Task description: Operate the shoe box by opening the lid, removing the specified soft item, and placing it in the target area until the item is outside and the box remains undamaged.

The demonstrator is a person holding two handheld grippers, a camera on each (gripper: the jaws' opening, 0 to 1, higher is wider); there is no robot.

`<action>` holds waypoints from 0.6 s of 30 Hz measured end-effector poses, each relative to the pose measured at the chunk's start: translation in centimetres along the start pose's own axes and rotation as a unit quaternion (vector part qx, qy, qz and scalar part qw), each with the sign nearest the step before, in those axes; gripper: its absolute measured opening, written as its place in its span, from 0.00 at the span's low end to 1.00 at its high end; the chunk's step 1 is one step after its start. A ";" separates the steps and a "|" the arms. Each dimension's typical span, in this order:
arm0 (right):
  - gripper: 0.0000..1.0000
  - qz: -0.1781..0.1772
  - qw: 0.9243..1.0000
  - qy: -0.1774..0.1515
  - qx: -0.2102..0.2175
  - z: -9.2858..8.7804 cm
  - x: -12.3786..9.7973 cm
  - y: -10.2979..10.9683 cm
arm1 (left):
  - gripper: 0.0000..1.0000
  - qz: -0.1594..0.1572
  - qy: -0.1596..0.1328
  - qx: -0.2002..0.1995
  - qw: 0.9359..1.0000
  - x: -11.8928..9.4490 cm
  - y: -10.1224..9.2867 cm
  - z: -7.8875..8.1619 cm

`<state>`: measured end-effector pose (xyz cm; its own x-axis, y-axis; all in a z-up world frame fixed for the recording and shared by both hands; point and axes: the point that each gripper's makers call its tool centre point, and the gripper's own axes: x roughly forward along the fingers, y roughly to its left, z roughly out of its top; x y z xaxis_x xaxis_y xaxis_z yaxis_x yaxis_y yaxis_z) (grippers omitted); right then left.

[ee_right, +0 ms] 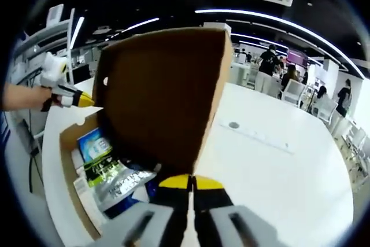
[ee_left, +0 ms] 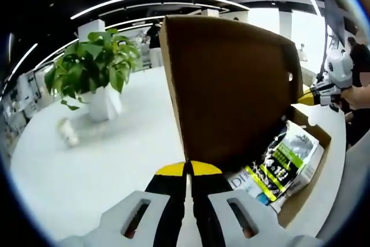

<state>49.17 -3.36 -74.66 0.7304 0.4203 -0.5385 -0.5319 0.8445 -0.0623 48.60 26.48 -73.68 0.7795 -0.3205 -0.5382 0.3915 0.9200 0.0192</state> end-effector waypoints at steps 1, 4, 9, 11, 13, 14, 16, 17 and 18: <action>0.00 0.000 1.000 0.000 0.000 0.0 0.0 0.0 | 0.00 0.000 0.000 -0.001 1.000 0.0 0.0 0.0; 0.00 0.000 1.000 0.001 -0.001 0.0 0.1 0.0 | 0.00 -0.001 0.000 -0.003 1.000 0.1 0.0 0.1; 0.00 0.000 1.000 0.002 -0.001 0.1 0.0 -0.1 | 0.00 -0.002 0.001 -0.002 1.000 0.2 0.1 0.3; 0.00 0.000 1.000 0.002 -0.001 0.2 0.0 -0.1 | 0.00 -0.003 0.001 -0.003 1.000 0.2 0.1 0.4; 0.00 0.000 1.000 0.002 -0.001 0.3 0.0 -0.2 | 0.00 -0.003 0.001 -0.004 1.000 0.3 0.1 0.5; 0.00 -0.001 1.000 0.002 -0.002 0.3 0.1 -0.2 | 0.00 -0.003 0.001 -0.004 1.000 0.3 0.1 0.5; 0.00 -0.001 1.000 0.003 -0.003 0.4 0.1 -0.2 | 0.00 -0.004 0.001 -0.005 1.000 0.3 0.2 0.6; 0.00 -0.001 1.000 0.003 -0.003 0.4 0.1 -0.2 | 0.00 -0.004 0.001 -0.005 1.000 0.3 0.2 0.7; 0.00 -0.001 1.000 0.003 -0.003 0.4 0.1 -0.2 | 0.00 -0.004 0.001 -0.006 1.000 0.4 0.2 0.7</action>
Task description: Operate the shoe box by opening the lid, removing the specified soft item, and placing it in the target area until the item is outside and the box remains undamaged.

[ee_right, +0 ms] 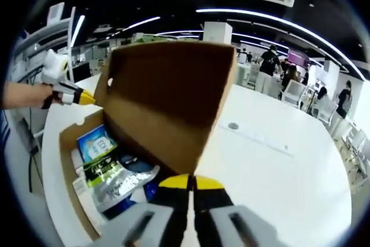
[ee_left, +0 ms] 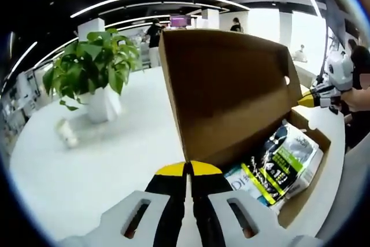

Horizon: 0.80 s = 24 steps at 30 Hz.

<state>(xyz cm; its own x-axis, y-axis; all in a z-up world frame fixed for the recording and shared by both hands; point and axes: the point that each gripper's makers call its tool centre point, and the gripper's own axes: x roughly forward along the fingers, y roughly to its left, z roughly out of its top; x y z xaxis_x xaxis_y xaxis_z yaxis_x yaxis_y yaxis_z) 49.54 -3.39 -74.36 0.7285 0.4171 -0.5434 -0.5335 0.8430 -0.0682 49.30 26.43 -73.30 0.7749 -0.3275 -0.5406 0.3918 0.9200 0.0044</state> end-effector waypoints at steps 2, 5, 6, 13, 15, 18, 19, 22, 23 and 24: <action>0.00 0.000 1.000 0.000 -0.001 0.0 0.0 -0.1 | 0.00 0.000 0.001 -0.001 1.000 0.0 0.0 0.1; 0.00 0.002 1.000 0.001 -0.005 0.0 0.0 -0.1 | 0.00 -0.001 0.004 -0.001 1.000 0.0 0.0 0.1; 0.00 0.003 1.000 0.001 -0.005 0.0 0.0 -0.1 | 0.00 -0.002 0.004 -0.002 1.000 0.0 0.0 0.1; 0.00 0.007 1.000 0.002 -0.008 0.2 0.3 -0.4 | 0.00 -0.001 0.008 -0.013 1.000 0.1 0.1 0.4; 0.00 0.008 1.000 0.002 -0.008 0.2 0.3 -0.4 | 0.00 -0.001 0.010 -0.015 1.000 0.2 0.1 0.4; 0.00 0.009 1.000 0.004 -0.009 0.3 0.5 -0.6 | 0.00 -0.002 0.011 -0.021 1.000 0.3 0.2 0.5; 0.00 0.010 1.000 0.004 -0.008 0.4 0.5 -0.6 | 0.00 -0.001 0.013 -0.025 1.000 0.3 0.2 0.5; 0.00 0.011 1.000 0.007 -0.006 0.4 0.6 -0.6 | 0.00 -0.001 0.016 -0.033 0.999 0.3 0.2 0.6; 0.00 0.011 1.000 0.007 -0.003 0.4 0.6 -0.6 | 0.00 -0.001 0.016 -0.036 0.999 0.3 0.2 0.6; 0.00 0.011 1.000 0.008 -0.002 0.4 0.6 -0.7 | 0.00 -0.001 0.017 -0.042 0.999 0.3 0.1 0.6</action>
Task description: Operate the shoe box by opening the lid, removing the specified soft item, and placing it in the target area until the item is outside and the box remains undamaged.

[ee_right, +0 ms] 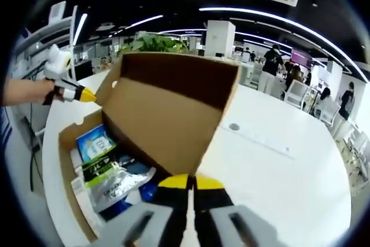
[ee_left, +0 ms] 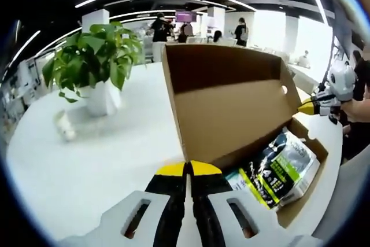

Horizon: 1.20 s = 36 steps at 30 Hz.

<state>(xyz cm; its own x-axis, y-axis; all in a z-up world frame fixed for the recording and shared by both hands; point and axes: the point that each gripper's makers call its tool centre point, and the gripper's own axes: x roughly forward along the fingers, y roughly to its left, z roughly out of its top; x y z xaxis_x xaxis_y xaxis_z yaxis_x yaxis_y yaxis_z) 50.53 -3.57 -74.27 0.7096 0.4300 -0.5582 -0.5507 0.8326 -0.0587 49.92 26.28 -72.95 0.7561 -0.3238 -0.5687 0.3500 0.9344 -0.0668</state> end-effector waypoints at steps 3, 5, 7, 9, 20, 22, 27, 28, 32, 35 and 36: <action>0.00 0.001 1.000 0.002 0.001 0.0 0.1 -0.1 | 0.00 0.001 0.000 -0.004 1.000 0.0 0.0 0.0; 0.00 0.001 1.000 0.002 0.004 0.0 0.2 -0.1 | 0.00 0.002 0.000 -0.007 1.000 0.1 0.1 0.0; 0.00 0.001 1.000 0.002 0.007 0.1 0.4 -0.2 | 0.00 0.003 -0.001 -0.011 1.000 0.2 0.2 0.1; 0.00 0.000 1.000 0.002 0.009 0.2 0.5 -0.2 | 0.00 0.004 -0.004 -0.016 1.000 0.3 0.3 0.3; 0.00 -0.001 1.000 0.004 0.012 0.5 1.2 -0.6 | 0.00 0.007 -0.005 -0.023 1.000 1.0 0.5 0.9; 0.00 -0.001 1.000 0.005 0.011 0.5 1.3 -0.7 | 0.00 0.008 -0.003 -0.023 1.000 1.1 0.5 0.9; 0.00 -0.001 1.000 0.005 0.011 0.5 1.5 -0.8 | 0.00 0.009 -0.003 -0.031 0.999 1.2 0.5 0.9; 0.00 0.000 1.000 0.005 0.009 0.5 1.5 -0.8 | 0.00 0.009 -0.003 -0.034 0.999 1.2 0.6 0.9; 0.00 0.001 1.000 0.007 0.010 0.5 1.8 -0.9 | 0.00 0.011 0.000 -0.037 0.999 1.4 0.6 0.9; 0.00 0.002 1.000 0.007 0.014 0.4 2.0 -1.0 | 0.00 0.012 0.002 -0.039 0.999 1.6 0.7 0.9; 0.00 0.002 1.000 0.008 0.015 0.4 2.0 -1.0 | 0.00 0.012 0.002 -0.039 0.999 1.6 0.7 0.9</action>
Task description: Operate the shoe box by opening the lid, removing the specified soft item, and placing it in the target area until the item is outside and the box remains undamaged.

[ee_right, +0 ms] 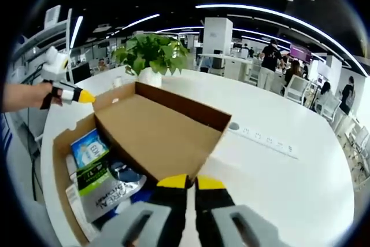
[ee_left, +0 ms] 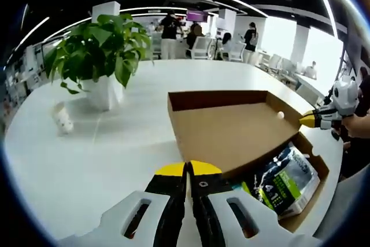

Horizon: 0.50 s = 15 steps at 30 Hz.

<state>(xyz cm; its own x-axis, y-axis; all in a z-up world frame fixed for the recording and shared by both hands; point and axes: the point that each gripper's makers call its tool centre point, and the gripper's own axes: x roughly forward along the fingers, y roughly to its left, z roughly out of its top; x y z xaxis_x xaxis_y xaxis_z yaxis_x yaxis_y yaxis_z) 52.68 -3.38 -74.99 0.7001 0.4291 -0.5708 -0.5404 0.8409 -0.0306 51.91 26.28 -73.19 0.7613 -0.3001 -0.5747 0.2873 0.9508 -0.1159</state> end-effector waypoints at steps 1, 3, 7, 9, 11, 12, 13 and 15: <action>0.00 0.000 1.000 0.000 0.000 0.0 0.0 0.0 | 0.00 0.000 0.001 0.000 1.000 0.1 0.0 0.0; 0.00 0.001 1.000 0.001 0.004 0.0 0.2 -0.1 | 0.00 0.001 0.002 -0.001 1.000 0.2 0.1 0.0; 0.00 0.001 1.000 0.002 0.009 0.0 0.4 -0.1 | 0.00 0.001 0.005 -0.002 1.000 0.4 0.2 0.0; 0.00 0.002 1.000 0.004 0.011 0.0 0.5 -0.1 | 0.00 0.002 0.007 -0.003 1.000 0.5 0.2 0.0; 0.00 0.002 1.000 0.005 0.013 0.0 0.6 -0.1 | 0.00 0.002 0.008 -0.005 1.000 0.7 0.3 0.0; 0.00 0.002 1.000 0.005 0.014 -0.1 0.6 -0.1 | 0.00 0.001 0.008 -0.006 1.000 0.7 0.4 0.0; 0.00 0.002 1.000 0.006 0.015 -0.1 0.7 -0.1 | 0.00 0.001 0.008 -0.009 1.000 0.8 0.4 0.0; 0.00 0.003 1.000 0.007 0.016 -0.1 0.8 -0.2 | 0.00 0.001 0.009 -0.013 1.000 0.9 0.5 0.0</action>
<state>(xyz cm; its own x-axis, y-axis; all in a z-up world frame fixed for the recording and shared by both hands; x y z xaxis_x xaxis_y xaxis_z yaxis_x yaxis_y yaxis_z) 53.26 -3.21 -75.56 0.6908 0.4290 -0.5820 -0.5283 0.8491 -0.0011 52.73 26.49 -73.81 0.7516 -0.2969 -0.5890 0.2699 0.9532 -0.1361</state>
